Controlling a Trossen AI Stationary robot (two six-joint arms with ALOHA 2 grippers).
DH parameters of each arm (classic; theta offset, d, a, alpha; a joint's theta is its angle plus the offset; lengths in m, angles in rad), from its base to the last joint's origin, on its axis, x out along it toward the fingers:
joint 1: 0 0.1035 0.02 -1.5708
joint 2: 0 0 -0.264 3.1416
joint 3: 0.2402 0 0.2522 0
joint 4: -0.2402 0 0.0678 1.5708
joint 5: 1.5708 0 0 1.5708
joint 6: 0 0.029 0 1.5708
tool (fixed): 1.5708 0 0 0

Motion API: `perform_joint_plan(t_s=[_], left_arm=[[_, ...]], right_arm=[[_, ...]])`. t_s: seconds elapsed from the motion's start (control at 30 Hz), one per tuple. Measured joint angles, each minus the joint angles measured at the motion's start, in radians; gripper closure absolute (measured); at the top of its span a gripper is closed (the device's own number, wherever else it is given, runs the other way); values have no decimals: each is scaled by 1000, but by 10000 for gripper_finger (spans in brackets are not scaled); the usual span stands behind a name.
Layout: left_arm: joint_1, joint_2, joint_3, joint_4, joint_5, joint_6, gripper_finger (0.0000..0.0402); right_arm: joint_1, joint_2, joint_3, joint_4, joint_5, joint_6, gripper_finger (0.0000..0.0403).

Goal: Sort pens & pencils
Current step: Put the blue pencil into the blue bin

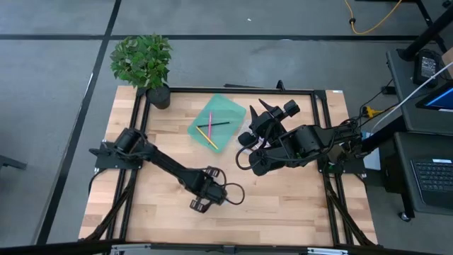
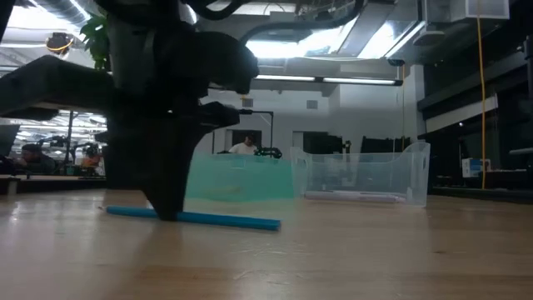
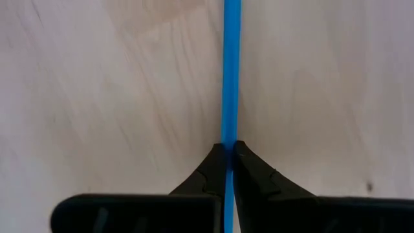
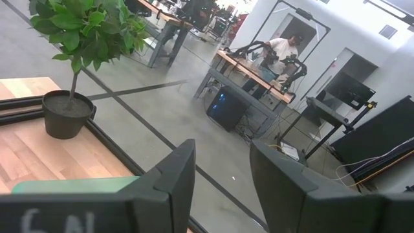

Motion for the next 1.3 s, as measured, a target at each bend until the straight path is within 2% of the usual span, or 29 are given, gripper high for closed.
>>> perform_joint_plan(t_s=[0.33,1.3], left_arm=[[-29,12,77,-207,-94,-16,394],[-56,-11,82,-214,-147,-35,400]], right_arm=[[0,0,0,0,0,0,254],[0,-1,0,2,2,-25,254]])
